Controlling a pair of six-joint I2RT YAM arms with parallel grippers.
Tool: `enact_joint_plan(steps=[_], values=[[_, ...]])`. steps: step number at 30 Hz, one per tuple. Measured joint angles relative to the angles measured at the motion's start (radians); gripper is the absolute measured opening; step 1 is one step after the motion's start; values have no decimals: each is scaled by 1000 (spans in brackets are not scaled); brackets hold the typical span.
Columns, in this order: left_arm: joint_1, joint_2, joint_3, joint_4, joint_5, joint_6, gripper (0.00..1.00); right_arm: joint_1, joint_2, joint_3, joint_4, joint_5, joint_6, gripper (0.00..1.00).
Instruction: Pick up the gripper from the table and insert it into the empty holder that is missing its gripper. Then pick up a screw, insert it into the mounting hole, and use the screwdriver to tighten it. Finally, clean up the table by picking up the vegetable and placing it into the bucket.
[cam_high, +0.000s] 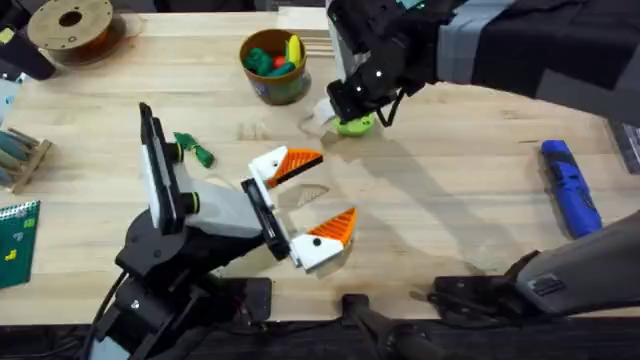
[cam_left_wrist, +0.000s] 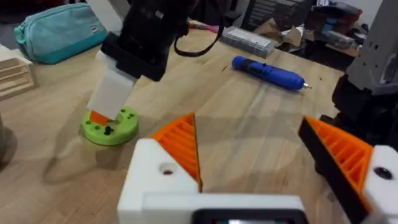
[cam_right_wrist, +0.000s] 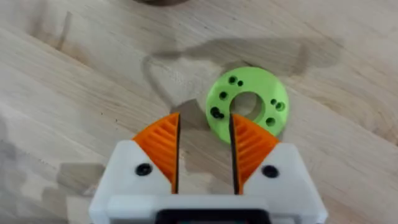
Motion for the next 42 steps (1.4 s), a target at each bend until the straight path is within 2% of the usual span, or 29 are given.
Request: enact_joint_plan(steps=[3, 11, 18, 34, 42], values=[[0, 0, 0, 0, 0, 0, 987, 0, 4, 0, 12, 5, -3, 413], [0, 0, 0, 0, 0, 0, 987, 0, 50, 0, 22, 6, -3, 389], [0, 0, 0, 0, 0, 0, 987, 0, 97, 0, 34, 6, -3, 315], [0, 0, 0, 0, 0, 0, 987, -1, 118, 0, 42, 10, -3, 246], [0, 0, 0, 0, 0, 0, 987, -6, 121, 6, 41, 28, -7, 19]])
